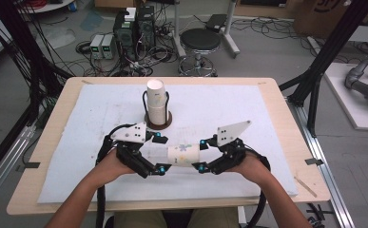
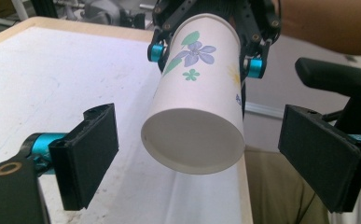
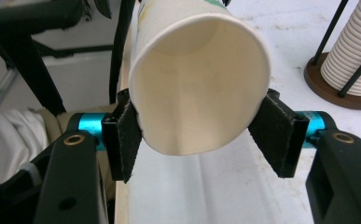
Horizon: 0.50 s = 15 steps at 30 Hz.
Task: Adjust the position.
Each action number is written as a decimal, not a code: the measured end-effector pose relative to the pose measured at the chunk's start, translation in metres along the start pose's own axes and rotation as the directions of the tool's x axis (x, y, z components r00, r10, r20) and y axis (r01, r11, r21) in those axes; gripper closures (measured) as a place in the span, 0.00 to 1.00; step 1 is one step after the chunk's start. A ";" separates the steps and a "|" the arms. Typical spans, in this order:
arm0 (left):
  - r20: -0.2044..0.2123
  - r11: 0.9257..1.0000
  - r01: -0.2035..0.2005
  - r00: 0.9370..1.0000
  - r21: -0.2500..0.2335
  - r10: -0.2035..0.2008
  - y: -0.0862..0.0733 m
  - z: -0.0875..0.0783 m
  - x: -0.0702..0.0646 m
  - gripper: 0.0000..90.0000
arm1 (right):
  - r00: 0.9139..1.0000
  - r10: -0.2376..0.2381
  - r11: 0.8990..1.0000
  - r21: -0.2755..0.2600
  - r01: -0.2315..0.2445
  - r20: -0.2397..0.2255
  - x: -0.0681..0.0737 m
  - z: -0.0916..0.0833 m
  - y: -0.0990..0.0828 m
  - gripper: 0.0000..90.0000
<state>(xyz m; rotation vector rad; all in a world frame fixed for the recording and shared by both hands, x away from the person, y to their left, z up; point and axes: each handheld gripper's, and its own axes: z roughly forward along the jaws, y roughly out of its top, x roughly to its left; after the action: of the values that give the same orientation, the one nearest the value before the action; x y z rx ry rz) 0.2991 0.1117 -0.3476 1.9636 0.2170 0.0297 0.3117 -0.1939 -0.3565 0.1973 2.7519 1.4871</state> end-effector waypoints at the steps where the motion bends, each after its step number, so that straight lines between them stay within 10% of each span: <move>1: -0.005 1.000 -0.006 1.000 0.010 0.006 0.001 0.001 0.000 0.14 | 1.000 -0.004 1.000 0.017 0.004 0.000 0.000 0.000 0.002 0.42; 15: 0.010 0.989 -0.070 0.998 0.133 0.070 0.012 0.014 -0.002 0.16 | 0.997 -0.074 0.982 0.173 0.071 0.014 0.003 0.004 0.025 0.42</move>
<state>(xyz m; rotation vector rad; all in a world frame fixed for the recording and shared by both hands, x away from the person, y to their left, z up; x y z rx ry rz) 0.3003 0.0941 -0.3419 2.1038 0.1497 0.0574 0.3121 -0.1762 -0.3375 0.1104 2.8384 1.2235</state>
